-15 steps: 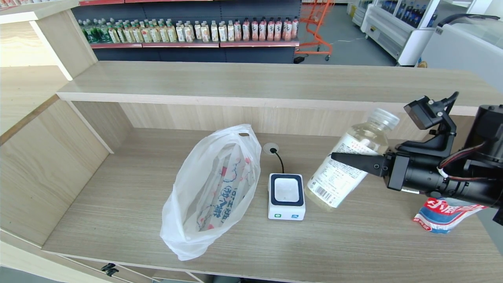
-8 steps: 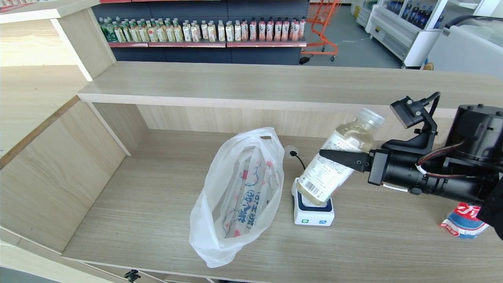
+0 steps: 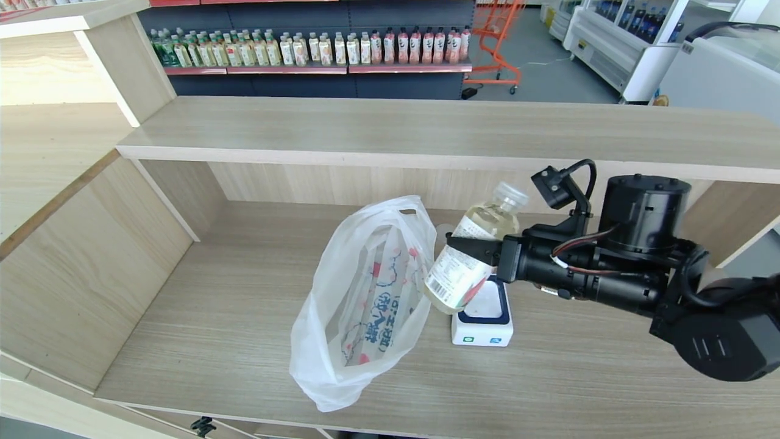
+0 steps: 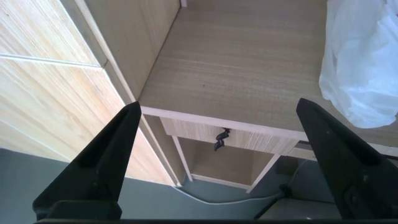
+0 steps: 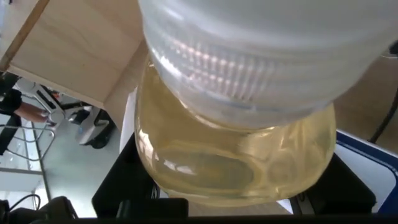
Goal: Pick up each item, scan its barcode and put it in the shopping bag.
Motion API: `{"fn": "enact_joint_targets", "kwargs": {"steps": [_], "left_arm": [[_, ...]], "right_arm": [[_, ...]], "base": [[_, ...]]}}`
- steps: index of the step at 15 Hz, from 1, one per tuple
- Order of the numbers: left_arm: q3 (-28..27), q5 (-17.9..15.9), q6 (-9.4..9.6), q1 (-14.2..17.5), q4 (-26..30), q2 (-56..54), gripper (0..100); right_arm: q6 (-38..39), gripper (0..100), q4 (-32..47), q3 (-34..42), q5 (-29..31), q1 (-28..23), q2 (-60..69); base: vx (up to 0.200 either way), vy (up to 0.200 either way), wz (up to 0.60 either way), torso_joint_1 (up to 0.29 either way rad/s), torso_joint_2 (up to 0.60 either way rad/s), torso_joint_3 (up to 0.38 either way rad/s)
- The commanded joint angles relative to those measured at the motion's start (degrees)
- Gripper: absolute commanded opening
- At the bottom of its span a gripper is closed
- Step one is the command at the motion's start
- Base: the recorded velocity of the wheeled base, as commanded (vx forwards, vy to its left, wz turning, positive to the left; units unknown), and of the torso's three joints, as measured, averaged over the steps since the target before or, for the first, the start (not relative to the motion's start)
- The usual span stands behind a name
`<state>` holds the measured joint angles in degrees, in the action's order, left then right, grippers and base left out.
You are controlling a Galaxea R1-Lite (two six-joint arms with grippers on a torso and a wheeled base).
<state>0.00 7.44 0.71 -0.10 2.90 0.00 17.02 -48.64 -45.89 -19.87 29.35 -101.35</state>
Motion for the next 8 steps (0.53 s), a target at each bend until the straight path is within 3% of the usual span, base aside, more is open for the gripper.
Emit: {"fn": "enact_joint_targets", "kwargs": {"steps": [1,8], "left_arm": [[0.0,0.0,0.00,0.0,0.0,0.1,100],[0.0,0.0,-0.09,0.0,0.0,0.1,100]], "right_arm": [[0.3,0,-0.1,-2.5,2.0,3.4,-5.1],[-4.8,0,-13.4,-2.0,2.3,7.2,-17.3]], "base": [[0.000,0.000,0.00,0.000,0.00,0.000],[0.000,0.000,0.00,0.000,0.00,0.000]]}}
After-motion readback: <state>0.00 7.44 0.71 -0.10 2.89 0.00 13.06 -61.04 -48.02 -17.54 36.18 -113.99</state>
